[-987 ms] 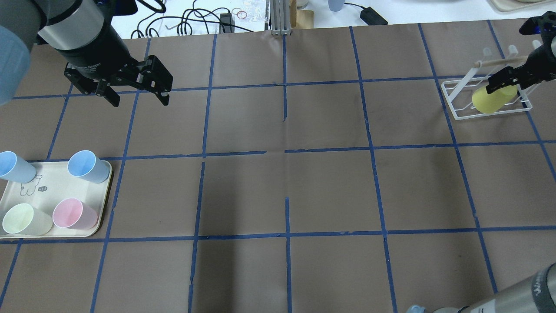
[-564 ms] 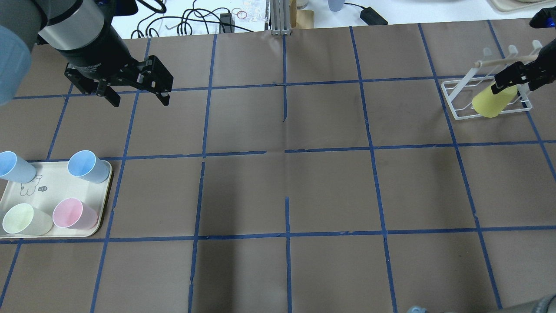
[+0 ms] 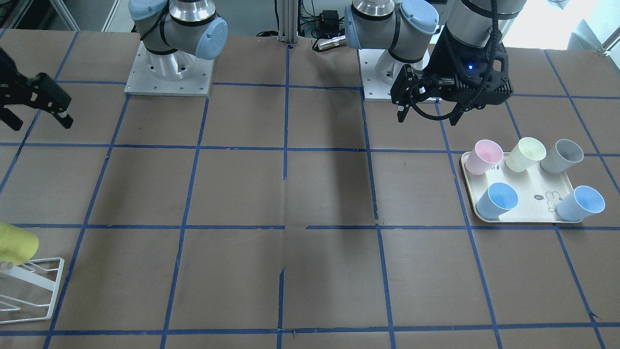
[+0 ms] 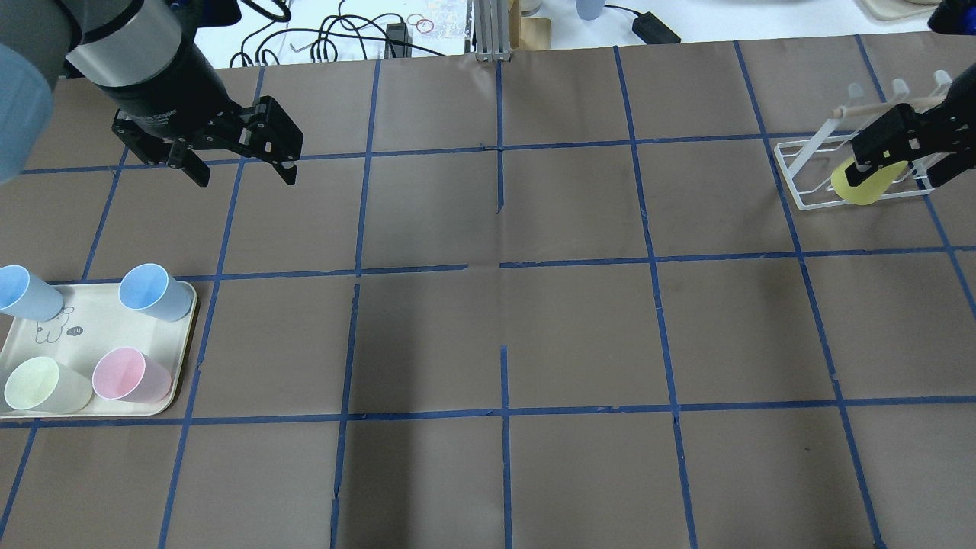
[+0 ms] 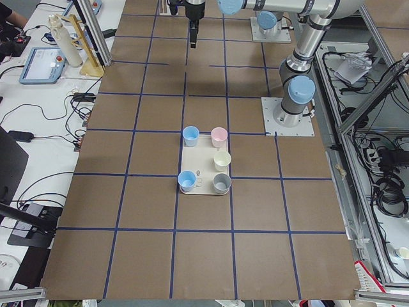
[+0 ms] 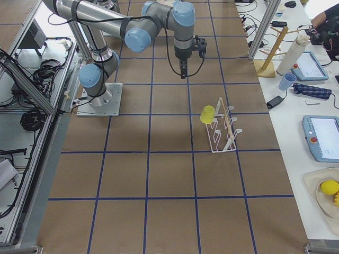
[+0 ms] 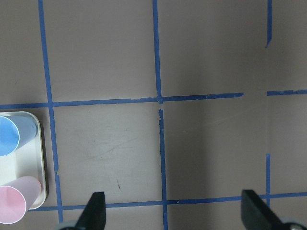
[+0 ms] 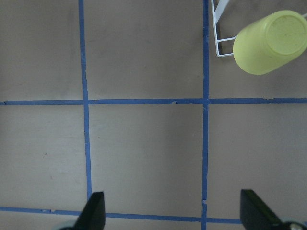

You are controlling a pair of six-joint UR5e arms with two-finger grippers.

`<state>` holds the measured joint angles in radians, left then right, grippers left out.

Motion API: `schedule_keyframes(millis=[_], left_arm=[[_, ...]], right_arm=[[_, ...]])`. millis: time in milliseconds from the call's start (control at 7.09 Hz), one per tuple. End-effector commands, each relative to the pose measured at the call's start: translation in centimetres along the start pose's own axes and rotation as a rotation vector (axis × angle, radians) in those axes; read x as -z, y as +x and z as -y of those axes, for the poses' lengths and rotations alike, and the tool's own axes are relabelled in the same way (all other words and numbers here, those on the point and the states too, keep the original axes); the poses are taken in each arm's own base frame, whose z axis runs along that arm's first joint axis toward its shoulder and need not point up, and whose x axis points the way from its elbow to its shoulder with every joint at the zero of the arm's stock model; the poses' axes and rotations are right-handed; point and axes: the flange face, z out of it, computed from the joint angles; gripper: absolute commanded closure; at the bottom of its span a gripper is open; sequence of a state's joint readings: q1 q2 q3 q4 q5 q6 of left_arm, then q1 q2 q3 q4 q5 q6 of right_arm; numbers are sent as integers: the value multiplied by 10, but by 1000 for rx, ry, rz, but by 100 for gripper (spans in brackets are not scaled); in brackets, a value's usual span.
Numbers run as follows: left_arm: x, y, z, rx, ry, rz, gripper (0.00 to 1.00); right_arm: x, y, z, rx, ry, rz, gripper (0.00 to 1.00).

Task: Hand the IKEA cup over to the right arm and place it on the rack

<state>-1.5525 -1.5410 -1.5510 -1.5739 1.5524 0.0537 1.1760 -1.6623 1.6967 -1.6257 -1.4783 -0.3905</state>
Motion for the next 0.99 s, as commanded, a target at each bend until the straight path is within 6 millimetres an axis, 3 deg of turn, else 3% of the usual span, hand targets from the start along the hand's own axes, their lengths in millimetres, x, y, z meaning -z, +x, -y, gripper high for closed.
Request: schedule_keyframes(millis=[0,423,564,846], left_arm=[[1,0,0,0,1,0,0],[0,-1,0,2,0,0,0],[1,-1,-1,2,1,0,0],[1,-1,-1,2,1,0,0]], right_arm=[[4,-86,-19,-75,-32,-27,0],[-2,-169,-39,-27,-46,-29,0],[1,-183,-45,-22,-37,-29,0],[17,-187,-58,-1,-4,-28,0]])
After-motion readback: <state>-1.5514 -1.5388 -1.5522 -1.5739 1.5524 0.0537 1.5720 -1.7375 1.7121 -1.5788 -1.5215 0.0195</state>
